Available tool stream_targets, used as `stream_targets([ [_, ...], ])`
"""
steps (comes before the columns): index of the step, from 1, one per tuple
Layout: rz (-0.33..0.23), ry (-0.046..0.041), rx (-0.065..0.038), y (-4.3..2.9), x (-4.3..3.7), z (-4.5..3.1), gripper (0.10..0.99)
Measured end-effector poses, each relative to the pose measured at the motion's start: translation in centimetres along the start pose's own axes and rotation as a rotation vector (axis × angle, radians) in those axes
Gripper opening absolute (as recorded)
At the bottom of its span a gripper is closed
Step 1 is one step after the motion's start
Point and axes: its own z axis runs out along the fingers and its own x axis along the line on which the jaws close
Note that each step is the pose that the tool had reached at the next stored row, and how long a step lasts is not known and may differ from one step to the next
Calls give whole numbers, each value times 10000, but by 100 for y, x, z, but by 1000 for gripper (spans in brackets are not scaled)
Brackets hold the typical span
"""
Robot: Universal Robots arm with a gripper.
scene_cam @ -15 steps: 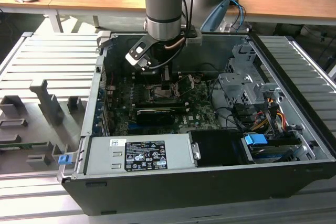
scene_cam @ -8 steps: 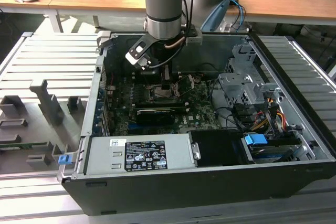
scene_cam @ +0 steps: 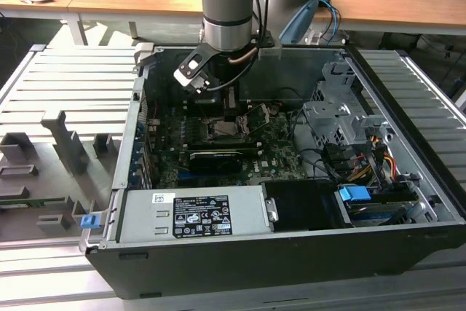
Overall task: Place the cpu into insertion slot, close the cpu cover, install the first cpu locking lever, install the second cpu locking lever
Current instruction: 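Close the cpu cover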
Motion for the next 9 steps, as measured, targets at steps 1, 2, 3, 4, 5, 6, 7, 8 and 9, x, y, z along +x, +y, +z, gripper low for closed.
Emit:
stream_targets([
  [1, 0, 0, 1, 0, 0, -1, 106],
  [2, -1, 0, 0, 0, 0, -3, 106],
  [3, -1, -3, 1, 0, 0, -5, 106],
  [4, -1, -4, 0, 1, 0, -5, 106],
  [5, -1, -5, 1, 1, 0, -7, 106],
  [6, -1, -7, 1, 1, 0, -8, 106],
  [7, -1, -12, 0, 1, 0, -11, 106],
  [8, -2, -18, 0, 1, 0, -13, 106],
  [9, -2, -22, 0, 1, 0, -14, 106],
])
